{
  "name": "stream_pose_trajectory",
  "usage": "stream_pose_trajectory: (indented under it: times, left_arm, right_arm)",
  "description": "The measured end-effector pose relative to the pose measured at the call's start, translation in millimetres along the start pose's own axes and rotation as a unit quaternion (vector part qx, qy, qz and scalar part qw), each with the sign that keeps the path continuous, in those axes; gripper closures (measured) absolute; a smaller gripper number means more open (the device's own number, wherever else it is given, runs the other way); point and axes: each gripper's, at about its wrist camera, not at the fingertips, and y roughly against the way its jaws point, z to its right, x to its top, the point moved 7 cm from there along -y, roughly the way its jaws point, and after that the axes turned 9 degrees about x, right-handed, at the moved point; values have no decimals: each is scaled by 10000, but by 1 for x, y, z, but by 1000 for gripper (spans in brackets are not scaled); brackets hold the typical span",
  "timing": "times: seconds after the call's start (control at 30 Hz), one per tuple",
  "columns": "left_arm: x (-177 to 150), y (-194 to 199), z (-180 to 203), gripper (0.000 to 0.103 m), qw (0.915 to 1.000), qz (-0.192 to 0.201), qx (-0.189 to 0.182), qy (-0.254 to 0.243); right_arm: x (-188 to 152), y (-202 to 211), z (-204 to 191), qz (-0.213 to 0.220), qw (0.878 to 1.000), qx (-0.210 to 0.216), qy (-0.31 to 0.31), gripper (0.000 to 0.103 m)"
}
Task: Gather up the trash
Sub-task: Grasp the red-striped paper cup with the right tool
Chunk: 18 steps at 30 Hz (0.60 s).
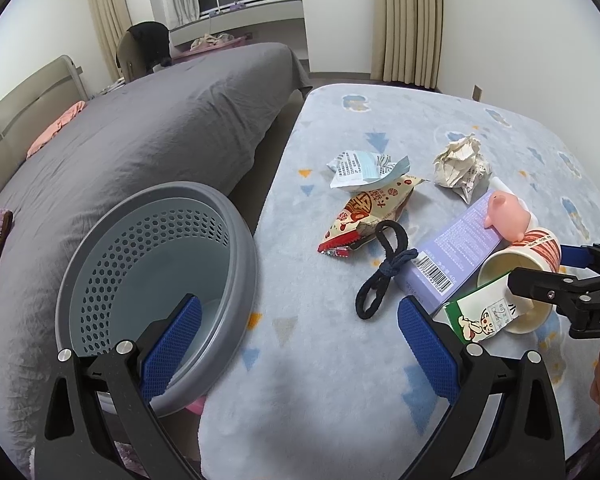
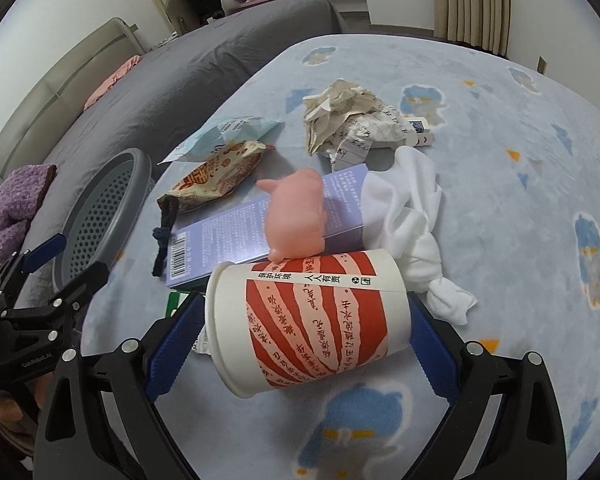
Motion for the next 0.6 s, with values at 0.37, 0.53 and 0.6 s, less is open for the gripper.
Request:
stream_pose_trajectory:
  times: [0.37, 0.53, 0.6]
  left_arm:
    - [0, 7, -8, 6, 9999, 139, 59, 31]
    - [-2, 13, -7, 6, 9997, 225, 30, -12]
    - [-3, 17, -6, 6, 9996, 281, -15, -38]
  right_arm:
    - [-3, 17, -23, 248, 9994, -130, 207, 19]
    - [0, 31, -32, 488, 9983, -243, 207, 19]
    - [-3, 38, -34, 573, 9979, -247, 161, 19]
